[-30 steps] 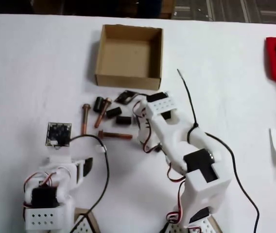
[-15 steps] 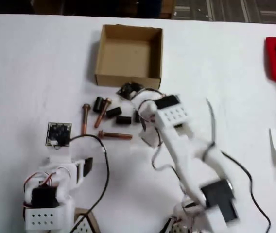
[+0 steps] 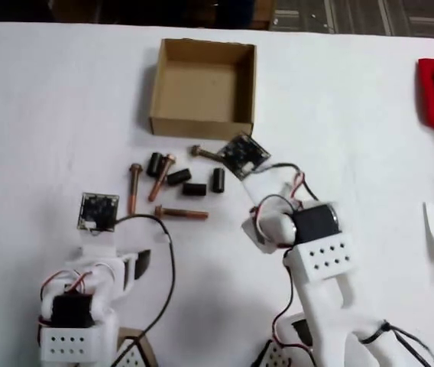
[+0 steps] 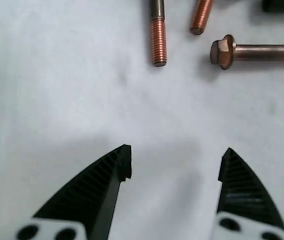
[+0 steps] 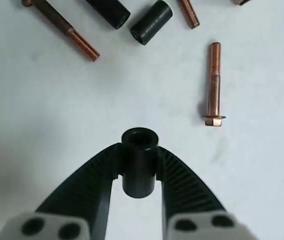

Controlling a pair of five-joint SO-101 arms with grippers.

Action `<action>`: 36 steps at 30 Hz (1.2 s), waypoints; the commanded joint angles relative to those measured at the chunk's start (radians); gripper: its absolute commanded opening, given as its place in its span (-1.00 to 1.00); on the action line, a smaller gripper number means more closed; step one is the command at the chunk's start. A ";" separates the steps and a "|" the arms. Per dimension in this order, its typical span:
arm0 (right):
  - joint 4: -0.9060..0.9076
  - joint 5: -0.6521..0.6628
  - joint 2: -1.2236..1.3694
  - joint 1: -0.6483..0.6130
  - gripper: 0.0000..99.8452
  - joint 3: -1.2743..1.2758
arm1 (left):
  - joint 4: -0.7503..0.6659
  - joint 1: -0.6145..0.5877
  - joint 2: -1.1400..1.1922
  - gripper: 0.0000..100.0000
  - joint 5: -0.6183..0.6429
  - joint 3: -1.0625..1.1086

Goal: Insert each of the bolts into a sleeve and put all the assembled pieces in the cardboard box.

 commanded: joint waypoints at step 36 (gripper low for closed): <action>0.001 -0.005 -0.039 0.061 -0.96 0.021 | -0.586 -0.087 0.508 -0.40 -0.140 -0.461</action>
